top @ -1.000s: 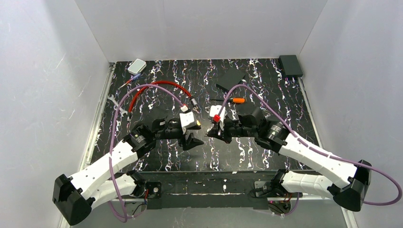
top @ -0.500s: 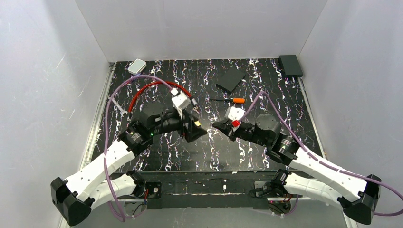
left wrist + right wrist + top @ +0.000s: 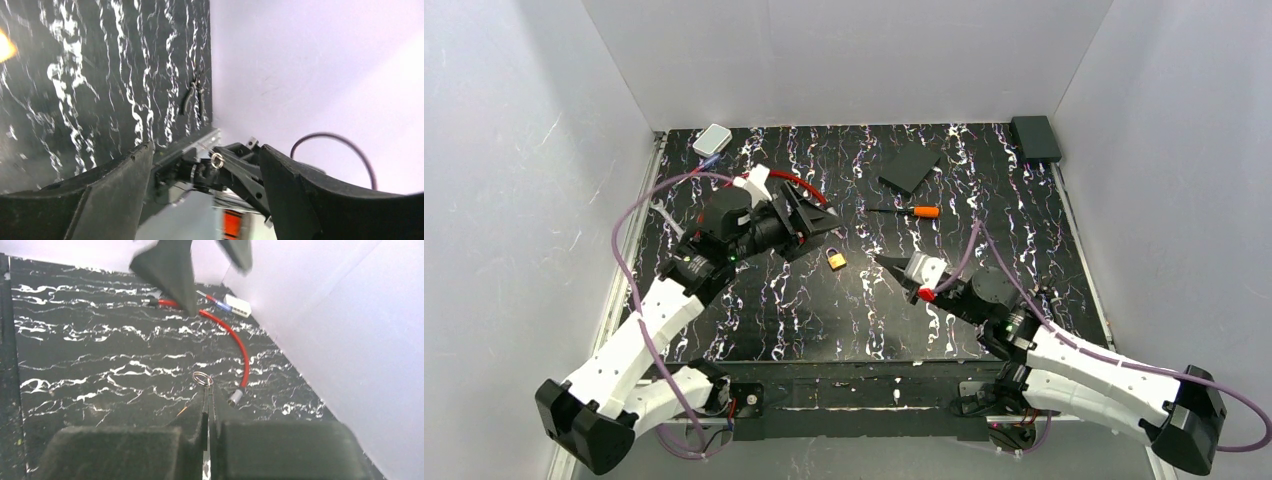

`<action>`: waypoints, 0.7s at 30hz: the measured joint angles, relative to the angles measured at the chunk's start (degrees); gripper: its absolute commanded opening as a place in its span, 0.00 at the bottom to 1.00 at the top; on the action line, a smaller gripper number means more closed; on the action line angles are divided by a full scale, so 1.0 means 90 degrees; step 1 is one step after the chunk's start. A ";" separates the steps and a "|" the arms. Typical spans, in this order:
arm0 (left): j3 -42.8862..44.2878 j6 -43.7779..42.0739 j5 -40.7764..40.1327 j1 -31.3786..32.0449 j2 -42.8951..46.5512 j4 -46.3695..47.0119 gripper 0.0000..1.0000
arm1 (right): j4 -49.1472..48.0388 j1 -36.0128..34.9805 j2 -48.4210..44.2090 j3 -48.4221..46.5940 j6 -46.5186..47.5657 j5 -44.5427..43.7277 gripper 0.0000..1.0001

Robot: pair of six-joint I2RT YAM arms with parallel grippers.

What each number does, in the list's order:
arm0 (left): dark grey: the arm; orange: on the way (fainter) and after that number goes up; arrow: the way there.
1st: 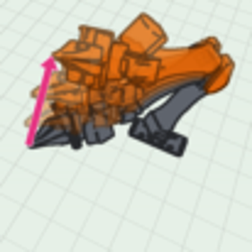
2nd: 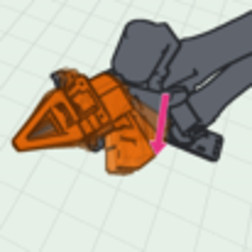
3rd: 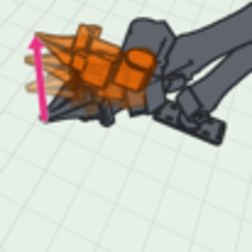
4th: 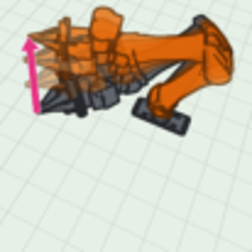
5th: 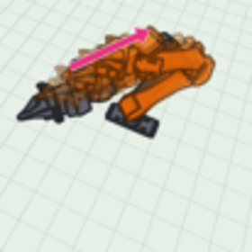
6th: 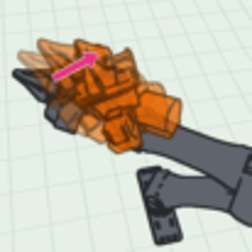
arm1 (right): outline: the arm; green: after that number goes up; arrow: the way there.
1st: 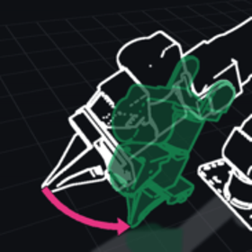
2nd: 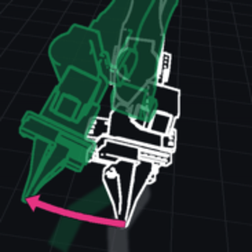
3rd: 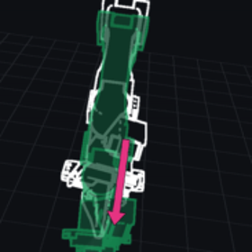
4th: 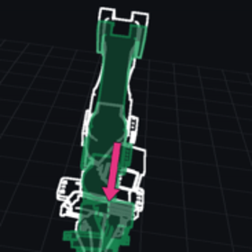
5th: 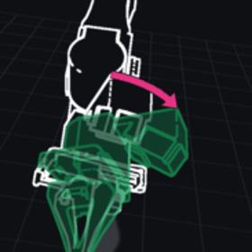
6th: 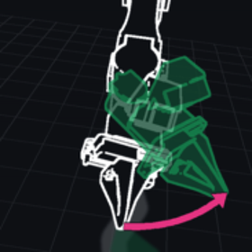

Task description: Unlock with the key

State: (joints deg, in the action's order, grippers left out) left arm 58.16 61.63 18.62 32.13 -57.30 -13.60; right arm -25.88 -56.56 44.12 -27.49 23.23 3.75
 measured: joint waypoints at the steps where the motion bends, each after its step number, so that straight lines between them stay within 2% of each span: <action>1: -0.0168 0.0329 0.0096 -0.0079 -0.0039 0.0086 0.74 | -0.0204 -0.0063 0.0003 0.0087 0.0120 -0.0067 0.01; 3: -0.0442 0.0914 0.0314 -0.0135 -0.0205 0.0226 0.73 | -0.0502 -0.0194 0.0038 0.0182 0.0324 -0.0137 0.01; 6: -0.0606 0.1582 0.0673 -0.0135 -0.0582 0.0459 0.61 | -0.0913 -0.0405 0.0247 0.0198 0.0658 -0.0221 0.01; 9: -0.0616 0.2008 0.0929 -0.0135 -0.0789 0.0782 0.53 | -0.1309 -0.0627 0.0486 0.0215 0.0998 -0.0406 0.01; 15: -0.0722 0.2514 0.1166 -0.0135 -0.0804 0.1252 0.43 | -0.1941 -0.0807 0.0916 0.0217 0.1449 -0.0595 0.01; 21: -0.0778 0.2725 0.1464 -0.0135 -0.0889 0.1478 0.38 | -0.2357 -0.0845 0.1148 0.0234 0.1670 -0.0735 0.01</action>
State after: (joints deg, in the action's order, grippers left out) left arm 51.16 86.15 31.80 30.92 -65.30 -0.30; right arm -47.10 -64.17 54.45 -25.39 38.26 -2.86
